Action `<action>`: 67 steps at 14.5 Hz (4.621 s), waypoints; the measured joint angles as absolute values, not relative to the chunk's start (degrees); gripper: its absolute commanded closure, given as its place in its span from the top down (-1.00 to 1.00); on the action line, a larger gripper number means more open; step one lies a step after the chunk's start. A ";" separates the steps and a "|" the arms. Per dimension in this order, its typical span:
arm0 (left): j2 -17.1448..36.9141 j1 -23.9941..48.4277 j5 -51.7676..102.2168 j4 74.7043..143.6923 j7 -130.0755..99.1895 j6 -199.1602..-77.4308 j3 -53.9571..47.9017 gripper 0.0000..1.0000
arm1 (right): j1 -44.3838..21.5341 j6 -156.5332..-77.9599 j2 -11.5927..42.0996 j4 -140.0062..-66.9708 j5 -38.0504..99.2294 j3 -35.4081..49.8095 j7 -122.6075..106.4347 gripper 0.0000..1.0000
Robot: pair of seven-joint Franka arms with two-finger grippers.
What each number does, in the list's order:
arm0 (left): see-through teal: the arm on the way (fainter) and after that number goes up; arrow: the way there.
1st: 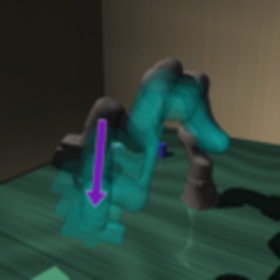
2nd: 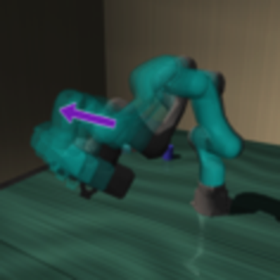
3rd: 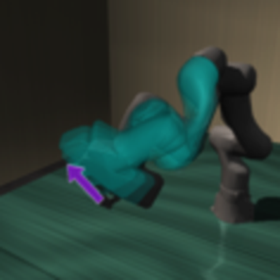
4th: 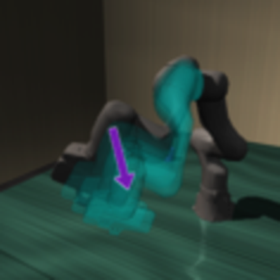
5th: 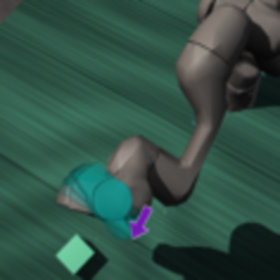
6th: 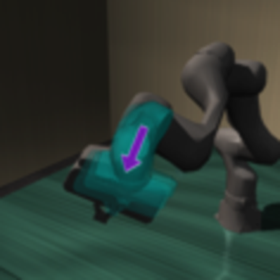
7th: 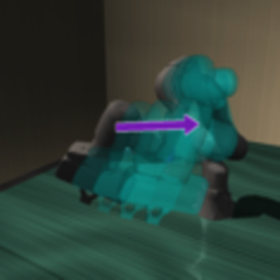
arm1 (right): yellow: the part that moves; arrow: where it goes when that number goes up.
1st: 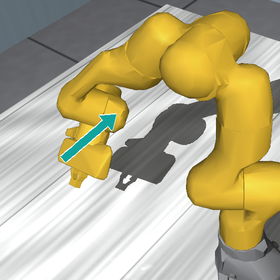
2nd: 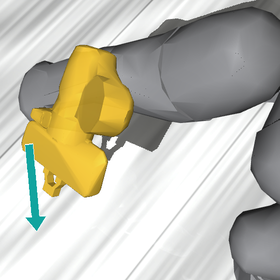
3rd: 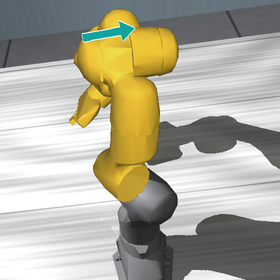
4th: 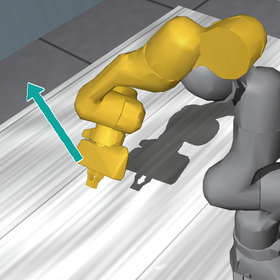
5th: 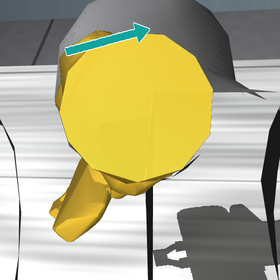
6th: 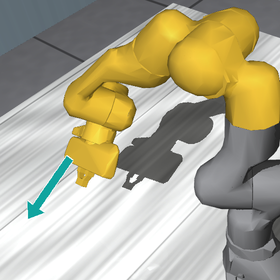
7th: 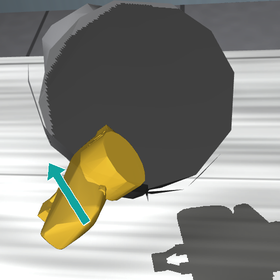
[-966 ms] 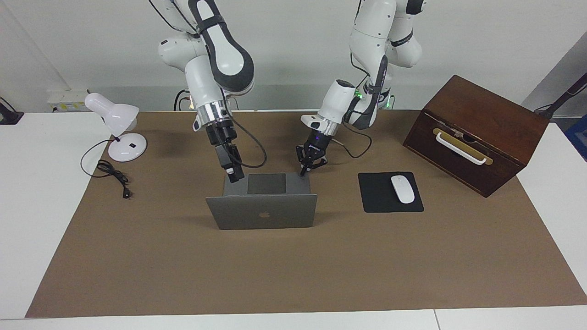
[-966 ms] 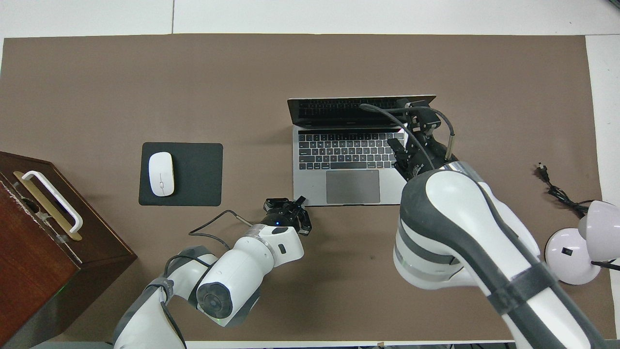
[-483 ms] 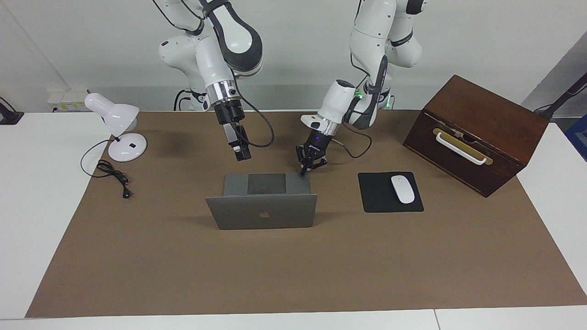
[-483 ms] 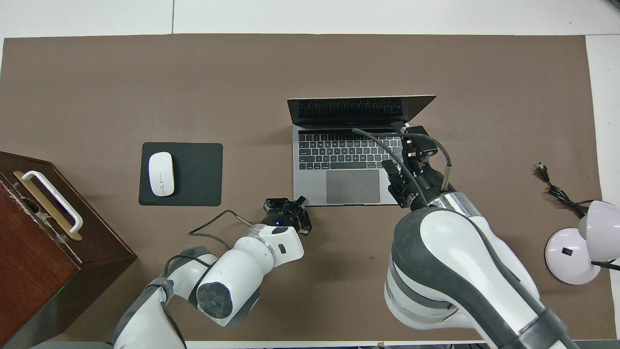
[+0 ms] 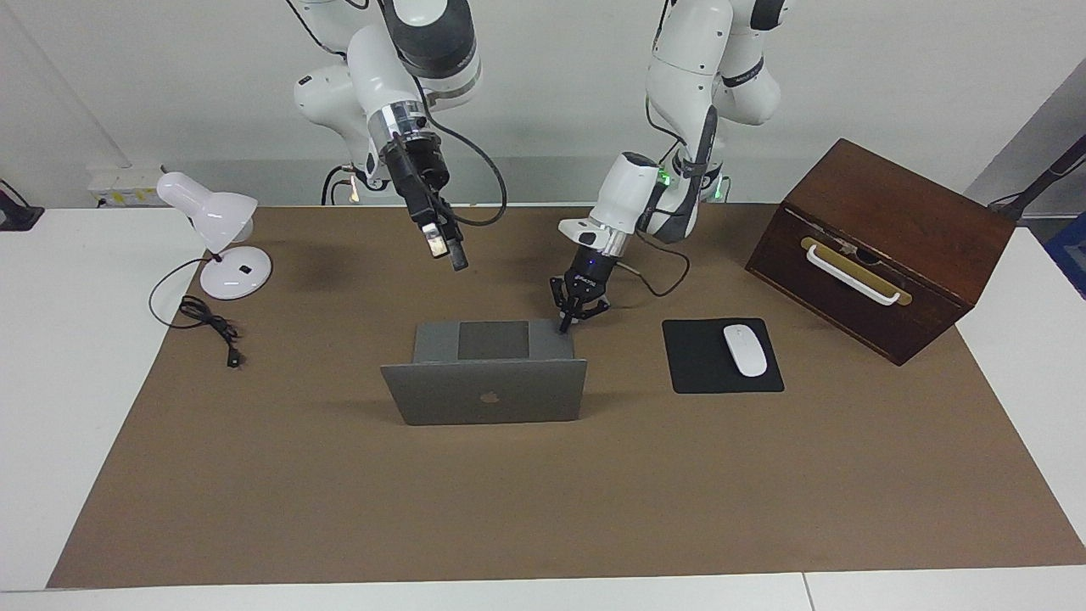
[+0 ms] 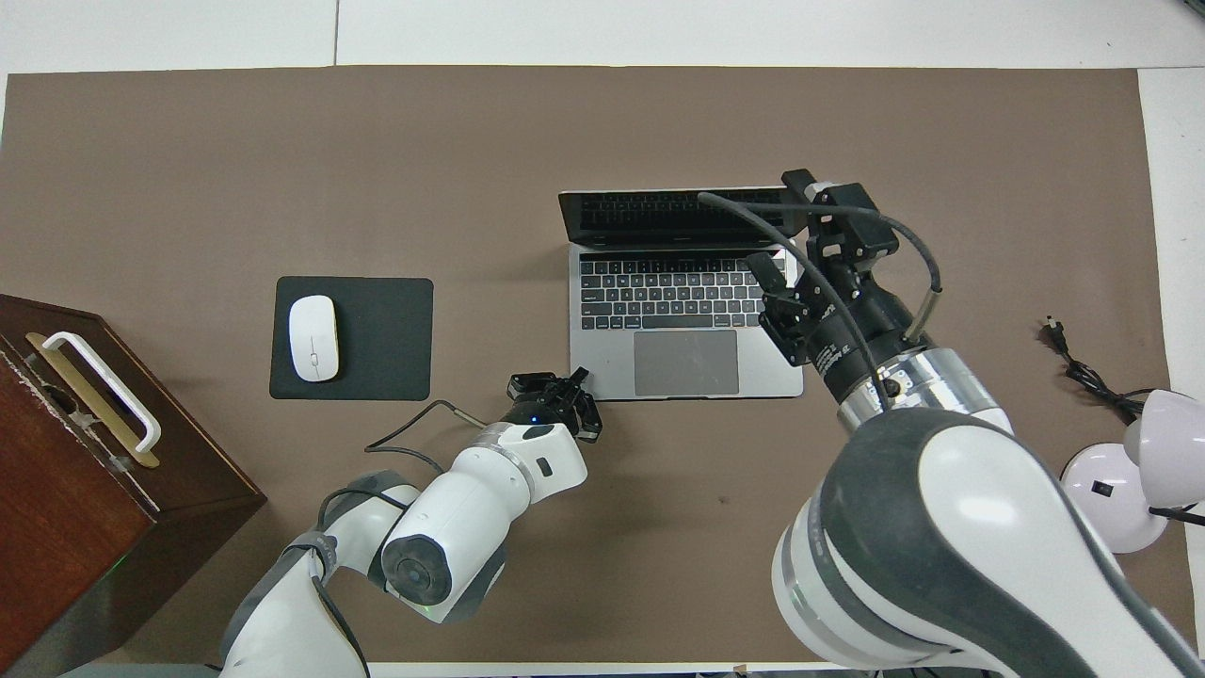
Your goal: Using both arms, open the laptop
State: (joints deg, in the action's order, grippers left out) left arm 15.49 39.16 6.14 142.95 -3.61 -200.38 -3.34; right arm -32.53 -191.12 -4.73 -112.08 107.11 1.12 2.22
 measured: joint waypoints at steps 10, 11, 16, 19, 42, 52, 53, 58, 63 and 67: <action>7.51 38.57 10.29 140.33 -4.06 -184.66 -3.15 -1.00 | -4.77 -139.71 -0.13 -101.62 57.73 0.01 0.44 1.00; 5.85 38.11 10.29 140.00 -4.06 -181.41 -3.04 -1.00 | -3.24 -135.49 -0.04 -100.13 53.28 0.02 -0.08 1.00; -0.71 35.15 10.30 135.13 -4.06 -161.10 -2.61 -1.00 | 1.73 -113.30 0.02 -91.42 27.86 0.00 -0.38 1.00; -1.93 32.97 10.28 131.61 -4.05 -150.53 -2.50 -1.00 | 2.90 -101.87 -0.45 -90.14 14.91 -0.27 -0.37 1.00; -12.63 10.14 6.89 121.78 -3.29 -118.45 -2.08 1.00 | 6.33 -103.24 -7.72 -103.81 2.10 -0.26 -3.04 1.00; -11.97 -0.69 6.49 111.58 -3.21 -108.94 -2.08 1.00 | 6.12 -102.90 -7.33 -104.59 2.10 0.47 -2.86 1.00; -10.74 -0.78 5.41 108.29 -3.21 -105.69 -2.10 1.00 | 6.11 -102.97 -7.33 -104.58 2.10 0.58 -2.86 1.00; -4.29 -0.85 3.39 92.73 -3.22 -90.12 -2.32 1.00 | 5.17 -100.42 -5.68 -99.89 2.10 0.96 -2.79 1.00; -2.01 -1.03 2.40 90.52 -3.22 -88.21 -2.31 1.00 | 5.46 -99.23 -3.92 -97.79 2.10 0.77 -2.79 1.00; -2.00 -1.03 2.10 90.62 -3.22 -86.77 -2.31 1.00 | 5.56 -95.54 -2.59 -93.52 2.10 0.72 -2.79 1.00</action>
State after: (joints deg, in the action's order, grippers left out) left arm -2.00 -1.03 2.10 90.62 -3.22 -86.77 -2.31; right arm 5.56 -95.54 -2.59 -93.52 2.10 0.72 -2.79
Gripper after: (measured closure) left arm 0.000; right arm 0.000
